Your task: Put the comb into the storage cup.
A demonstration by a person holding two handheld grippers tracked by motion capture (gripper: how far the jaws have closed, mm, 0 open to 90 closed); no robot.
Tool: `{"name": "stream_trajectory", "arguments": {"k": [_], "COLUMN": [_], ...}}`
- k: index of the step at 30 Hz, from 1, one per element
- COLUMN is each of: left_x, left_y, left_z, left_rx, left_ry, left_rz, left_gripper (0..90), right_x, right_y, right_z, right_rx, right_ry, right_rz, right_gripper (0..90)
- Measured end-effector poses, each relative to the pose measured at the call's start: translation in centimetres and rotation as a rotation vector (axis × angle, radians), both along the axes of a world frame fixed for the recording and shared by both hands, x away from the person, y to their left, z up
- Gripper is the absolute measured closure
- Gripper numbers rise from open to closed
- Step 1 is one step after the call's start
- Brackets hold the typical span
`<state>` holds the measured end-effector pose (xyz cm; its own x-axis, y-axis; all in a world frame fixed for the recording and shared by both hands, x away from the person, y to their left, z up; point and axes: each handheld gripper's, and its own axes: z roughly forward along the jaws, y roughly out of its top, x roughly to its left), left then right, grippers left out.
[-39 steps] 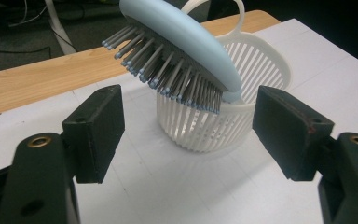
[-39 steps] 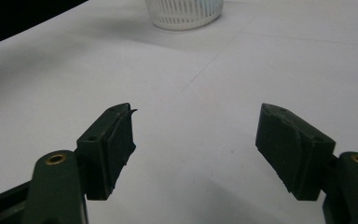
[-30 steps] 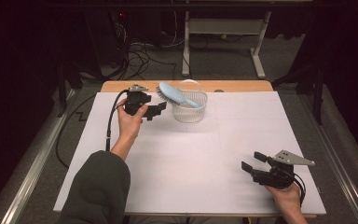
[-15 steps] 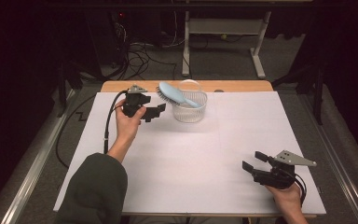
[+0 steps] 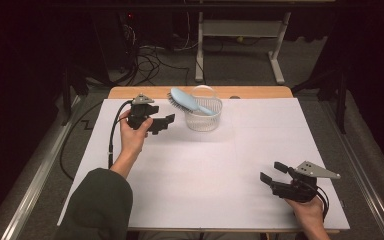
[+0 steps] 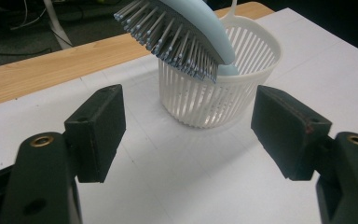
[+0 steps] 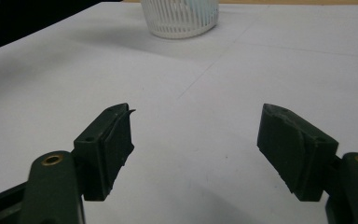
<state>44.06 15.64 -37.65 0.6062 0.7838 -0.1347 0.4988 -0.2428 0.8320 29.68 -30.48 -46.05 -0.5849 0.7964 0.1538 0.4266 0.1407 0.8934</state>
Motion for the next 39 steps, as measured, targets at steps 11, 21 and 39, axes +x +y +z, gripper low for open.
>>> {"name": "stream_trajectory", "arguments": {"k": [11, 21, 39], "left_x": [-0.7, -1.3, -2.8], "left_y": [0.3, 0.9, 0.8], "left_z": [0.1, -0.1, -0.1], "left_rx": [-0.006, -0.033, -0.029], "left_ry": [-0.007, -0.006, -0.023], "left_rz": [-0.022, -0.024, -0.061], "left_gripper": [27.3, 27.3, 26.5], "right_x": [0.1, 0.1, 0.1], "right_y": [0.0, 0.0, 0.1], "right_z": [0.0, -0.1, -0.1], "right_rx": [-0.002, -0.003, -0.007], "right_ry": [0.004, 0.005, 0.004], "right_rz": [-0.004, -0.006, -0.006], "right_gripper": [26.7, 26.7, 26.8]}}
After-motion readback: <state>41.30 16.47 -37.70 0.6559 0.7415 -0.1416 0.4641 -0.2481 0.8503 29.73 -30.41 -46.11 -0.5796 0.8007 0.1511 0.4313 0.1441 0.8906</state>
